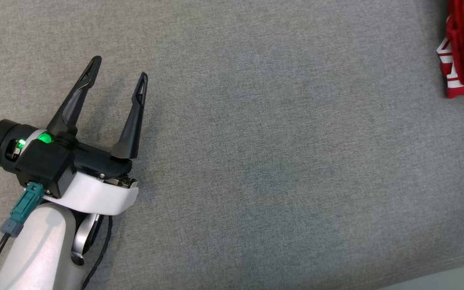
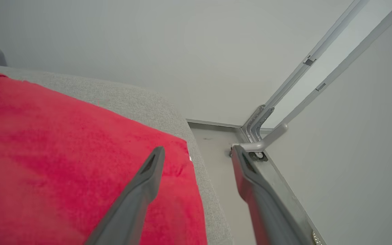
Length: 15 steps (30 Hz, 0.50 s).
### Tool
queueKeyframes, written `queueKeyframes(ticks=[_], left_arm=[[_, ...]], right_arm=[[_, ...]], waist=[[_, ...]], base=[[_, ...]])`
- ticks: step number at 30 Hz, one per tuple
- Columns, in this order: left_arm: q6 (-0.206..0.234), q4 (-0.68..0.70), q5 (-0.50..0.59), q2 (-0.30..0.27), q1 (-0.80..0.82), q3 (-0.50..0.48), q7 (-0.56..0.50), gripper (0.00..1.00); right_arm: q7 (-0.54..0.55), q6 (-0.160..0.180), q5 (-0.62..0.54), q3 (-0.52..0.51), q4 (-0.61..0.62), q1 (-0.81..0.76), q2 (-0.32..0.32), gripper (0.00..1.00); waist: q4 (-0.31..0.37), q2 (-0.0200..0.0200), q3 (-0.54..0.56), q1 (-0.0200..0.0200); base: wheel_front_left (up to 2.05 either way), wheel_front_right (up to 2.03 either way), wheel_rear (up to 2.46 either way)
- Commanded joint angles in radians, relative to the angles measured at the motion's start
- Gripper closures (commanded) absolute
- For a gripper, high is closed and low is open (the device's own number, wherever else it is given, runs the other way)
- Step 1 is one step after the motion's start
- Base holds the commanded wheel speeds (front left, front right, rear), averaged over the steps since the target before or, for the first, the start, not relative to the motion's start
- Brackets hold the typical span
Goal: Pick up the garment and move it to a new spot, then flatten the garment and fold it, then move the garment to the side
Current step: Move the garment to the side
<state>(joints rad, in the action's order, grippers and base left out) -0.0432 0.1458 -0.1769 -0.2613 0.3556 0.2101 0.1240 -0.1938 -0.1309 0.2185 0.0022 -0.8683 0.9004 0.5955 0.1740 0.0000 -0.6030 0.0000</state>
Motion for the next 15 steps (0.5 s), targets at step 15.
queueKeyframes(ticks=[15], left_arm=[[0.04,-0.06,-0.051,0.009,-0.1,-0.029,0.028,0.0]], right_arm=[[-0.072,0.0,0.061,-0.09,0.192,-0.222,-0.231,0.0]], waist=[[0.019,0.0,0.167,0.0]], base=[[0.0,0.0,0.0]])
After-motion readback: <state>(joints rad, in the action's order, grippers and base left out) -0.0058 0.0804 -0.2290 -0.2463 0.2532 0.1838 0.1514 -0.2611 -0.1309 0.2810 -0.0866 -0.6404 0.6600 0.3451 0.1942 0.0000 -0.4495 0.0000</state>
